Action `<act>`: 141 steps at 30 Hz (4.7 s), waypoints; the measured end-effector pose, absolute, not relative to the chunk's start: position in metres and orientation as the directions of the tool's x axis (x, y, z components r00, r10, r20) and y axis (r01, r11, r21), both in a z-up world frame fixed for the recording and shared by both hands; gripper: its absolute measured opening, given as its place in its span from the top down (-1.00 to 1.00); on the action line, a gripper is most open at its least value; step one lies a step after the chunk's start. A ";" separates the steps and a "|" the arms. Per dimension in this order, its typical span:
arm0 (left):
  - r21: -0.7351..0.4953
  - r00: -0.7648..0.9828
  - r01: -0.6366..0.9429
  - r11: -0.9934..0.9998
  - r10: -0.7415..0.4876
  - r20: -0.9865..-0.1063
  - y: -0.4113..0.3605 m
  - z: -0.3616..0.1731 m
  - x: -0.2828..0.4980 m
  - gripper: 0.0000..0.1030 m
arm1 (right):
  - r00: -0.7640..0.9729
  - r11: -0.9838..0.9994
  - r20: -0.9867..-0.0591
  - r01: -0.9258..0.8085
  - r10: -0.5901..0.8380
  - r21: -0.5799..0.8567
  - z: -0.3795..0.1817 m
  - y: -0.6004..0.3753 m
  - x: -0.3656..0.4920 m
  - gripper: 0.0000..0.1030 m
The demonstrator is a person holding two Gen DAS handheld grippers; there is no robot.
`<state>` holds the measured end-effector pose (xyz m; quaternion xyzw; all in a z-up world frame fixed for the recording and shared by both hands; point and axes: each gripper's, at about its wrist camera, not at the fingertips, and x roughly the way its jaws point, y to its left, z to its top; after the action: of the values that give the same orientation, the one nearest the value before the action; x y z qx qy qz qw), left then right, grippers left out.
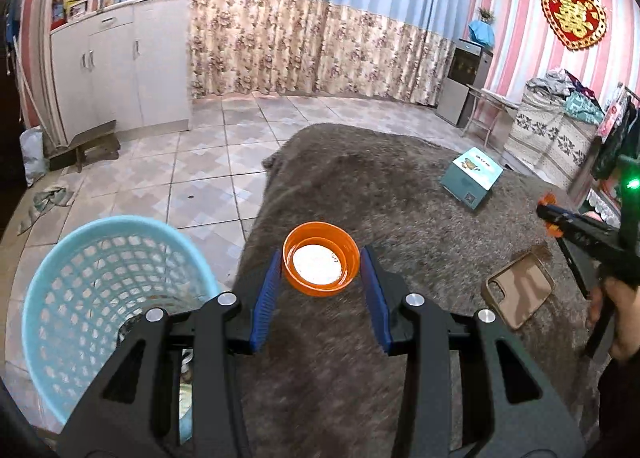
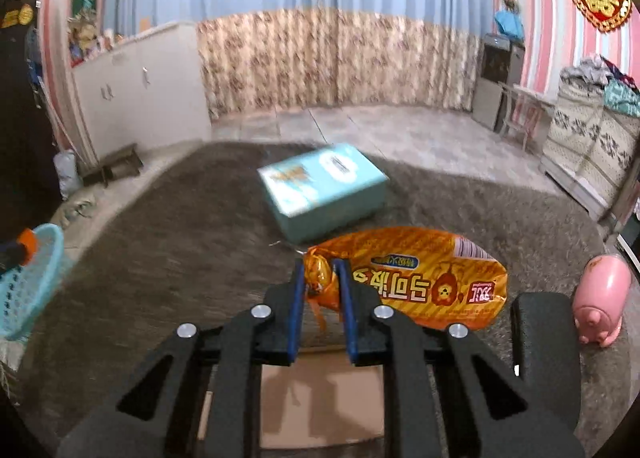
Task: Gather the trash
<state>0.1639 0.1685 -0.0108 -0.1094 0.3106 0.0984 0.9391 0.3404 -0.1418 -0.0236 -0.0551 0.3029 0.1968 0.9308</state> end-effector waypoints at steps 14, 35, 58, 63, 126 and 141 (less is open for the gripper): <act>-0.156 0.779 -0.420 0.894 0.267 -0.568 0.246 -0.001 0.085 0.23 | 0.682 0.770 -0.484 -0.637 0.548 -0.025 0.033 -0.024 0.252 0.66; -0.118 0.707 -0.525 0.843 0.355 -0.611 0.342 -0.055 0.069 0.23 | 0.527 0.622 -0.526 -0.783 0.667 0.004 0.005 0.105 0.201 0.66; -0.094 0.694 -0.614 0.784 0.478 -0.538 0.373 -0.026 0.013 -0.81 | 0.298 0.445 -0.598 -0.889 0.744 0.111 -0.041 0.197 0.171 0.64; -0.105 0.681 -0.630 0.770 0.482 -0.551 0.374 -0.033 0.009 -0.81 | 0.313 0.479 -0.635 -0.872 0.706 0.104 -0.069 0.204 0.177 0.30; -0.103 0.908 -0.088 0.991 0.037 -0.418 0.006 -0.009 0.032 -0.89 | 0.882 0.994 -0.463 -0.105 0.086 -0.015 -0.004 -0.235 0.099 -0.91; -0.075 0.917 -0.051 0.996 0.017 -0.398 -0.003 -0.011 0.028 -0.89 | 0.917 0.997 -0.396 -0.074 0.057 -0.026 0.006 -0.233 0.077 -0.91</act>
<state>0.0279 -0.0029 -0.0106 -0.0420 0.2028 0.0172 0.9782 0.0767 -0.2327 0.0058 -0.0202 0.2015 0.0334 0.9787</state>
